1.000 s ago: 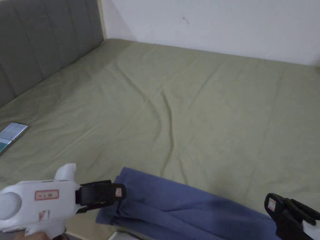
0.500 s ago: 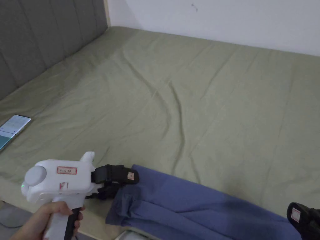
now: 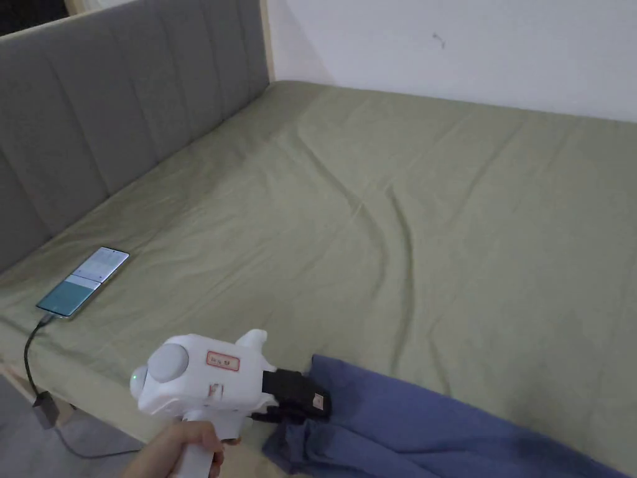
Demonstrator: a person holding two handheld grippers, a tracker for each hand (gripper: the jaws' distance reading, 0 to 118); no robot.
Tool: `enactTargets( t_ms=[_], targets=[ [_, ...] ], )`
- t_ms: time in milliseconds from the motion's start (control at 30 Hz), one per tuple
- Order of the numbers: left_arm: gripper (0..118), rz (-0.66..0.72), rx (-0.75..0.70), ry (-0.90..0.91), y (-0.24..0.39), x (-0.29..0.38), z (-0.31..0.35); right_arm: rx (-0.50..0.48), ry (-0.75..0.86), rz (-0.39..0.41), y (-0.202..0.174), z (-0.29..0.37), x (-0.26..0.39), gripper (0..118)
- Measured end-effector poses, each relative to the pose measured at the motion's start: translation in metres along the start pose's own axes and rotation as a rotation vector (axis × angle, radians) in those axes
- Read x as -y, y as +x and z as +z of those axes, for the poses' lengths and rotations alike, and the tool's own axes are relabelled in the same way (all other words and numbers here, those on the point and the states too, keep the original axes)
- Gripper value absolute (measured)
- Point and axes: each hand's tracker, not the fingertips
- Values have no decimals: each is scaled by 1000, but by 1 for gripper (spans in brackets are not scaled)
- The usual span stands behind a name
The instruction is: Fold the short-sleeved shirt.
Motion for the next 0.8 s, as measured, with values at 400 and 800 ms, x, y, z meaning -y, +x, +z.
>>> enactTargets(
  t_ms=[400, 800],
  targets=[
    [5, -261, 2, 23, 148, 19, 6, 3, 49, -161, 62, 23, 10, 0],
    [13, -345, -22, -257, 249, 72, -183, 62, 108, -265, 116, 59, 26, 0]
  ],
)
